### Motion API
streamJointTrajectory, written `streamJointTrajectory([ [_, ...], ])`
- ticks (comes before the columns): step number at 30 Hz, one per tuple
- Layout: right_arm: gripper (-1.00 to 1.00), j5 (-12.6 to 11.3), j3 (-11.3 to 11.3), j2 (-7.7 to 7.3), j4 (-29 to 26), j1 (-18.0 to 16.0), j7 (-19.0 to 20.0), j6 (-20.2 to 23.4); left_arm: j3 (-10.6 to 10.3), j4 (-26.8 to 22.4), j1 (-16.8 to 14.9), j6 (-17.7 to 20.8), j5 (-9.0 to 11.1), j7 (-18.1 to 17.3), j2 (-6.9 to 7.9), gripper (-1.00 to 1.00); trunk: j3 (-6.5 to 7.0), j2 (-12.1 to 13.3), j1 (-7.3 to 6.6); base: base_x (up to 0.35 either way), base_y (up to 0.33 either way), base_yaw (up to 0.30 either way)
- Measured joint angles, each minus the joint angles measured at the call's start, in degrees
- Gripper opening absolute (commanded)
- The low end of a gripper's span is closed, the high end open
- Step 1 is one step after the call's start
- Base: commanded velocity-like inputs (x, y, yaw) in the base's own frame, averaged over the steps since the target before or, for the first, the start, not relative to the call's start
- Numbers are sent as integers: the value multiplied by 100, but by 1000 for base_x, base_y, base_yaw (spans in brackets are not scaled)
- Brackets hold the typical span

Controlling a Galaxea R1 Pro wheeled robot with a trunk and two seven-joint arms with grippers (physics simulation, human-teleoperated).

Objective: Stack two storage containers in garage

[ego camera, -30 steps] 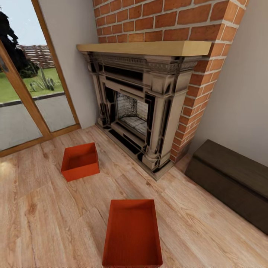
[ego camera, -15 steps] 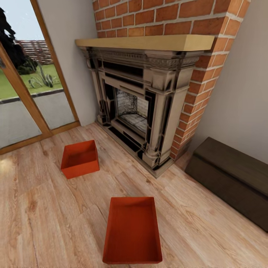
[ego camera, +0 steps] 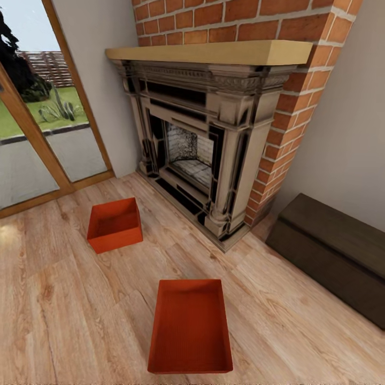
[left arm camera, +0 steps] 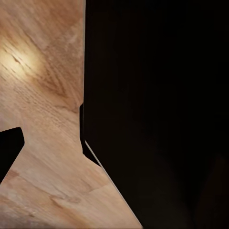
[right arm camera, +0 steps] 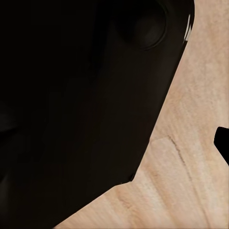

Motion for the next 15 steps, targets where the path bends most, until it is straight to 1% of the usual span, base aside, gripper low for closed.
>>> streamJointTrajectory([
  [15, 100, 0, 0, 0, 0, 0, -1, -1, -2, 0, -1, 0, 0, 0, 0, 100, -137, 0, 0, 0, 0, 0],
])
